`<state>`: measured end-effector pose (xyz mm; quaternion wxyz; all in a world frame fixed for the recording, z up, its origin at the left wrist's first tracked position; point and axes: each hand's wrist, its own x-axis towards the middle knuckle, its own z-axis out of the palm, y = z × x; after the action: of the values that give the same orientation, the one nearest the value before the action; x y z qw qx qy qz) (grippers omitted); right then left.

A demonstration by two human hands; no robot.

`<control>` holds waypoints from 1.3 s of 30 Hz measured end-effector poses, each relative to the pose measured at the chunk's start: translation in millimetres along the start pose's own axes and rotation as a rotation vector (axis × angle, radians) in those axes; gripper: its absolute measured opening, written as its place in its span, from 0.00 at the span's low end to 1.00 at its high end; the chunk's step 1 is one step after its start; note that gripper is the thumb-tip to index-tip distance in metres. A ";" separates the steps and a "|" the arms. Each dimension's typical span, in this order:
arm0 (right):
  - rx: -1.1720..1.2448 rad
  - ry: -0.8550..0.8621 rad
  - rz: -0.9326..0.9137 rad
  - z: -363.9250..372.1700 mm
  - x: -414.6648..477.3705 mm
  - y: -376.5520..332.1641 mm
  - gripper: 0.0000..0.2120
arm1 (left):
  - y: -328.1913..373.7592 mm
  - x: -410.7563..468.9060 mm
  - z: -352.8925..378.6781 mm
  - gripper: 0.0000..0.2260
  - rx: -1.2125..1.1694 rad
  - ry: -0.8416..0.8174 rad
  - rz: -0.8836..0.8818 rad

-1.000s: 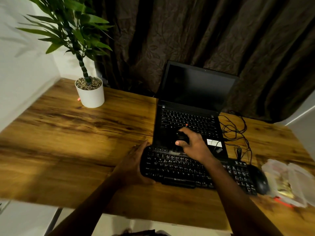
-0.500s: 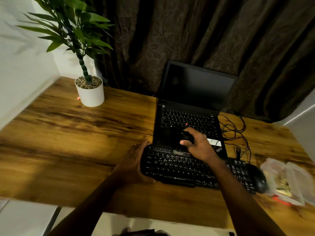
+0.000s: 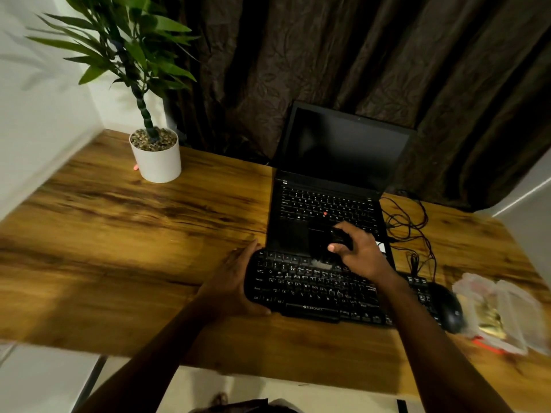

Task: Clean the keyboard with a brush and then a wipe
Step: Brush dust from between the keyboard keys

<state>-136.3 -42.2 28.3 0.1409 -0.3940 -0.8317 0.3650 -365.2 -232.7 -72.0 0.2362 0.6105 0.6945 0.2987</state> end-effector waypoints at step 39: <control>-0.046 0.074 0.019 -28.9 -9.9 38.4 0.15 | 5.5 -0.6 -2.4 0.66 -0.016 -0.037 -0.088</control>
<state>-93.5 -19.1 21.3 0.1590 -0.4182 -0.8302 0.3325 -362.9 -233.2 -66.4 0.2666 0.5829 0.7138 0.2822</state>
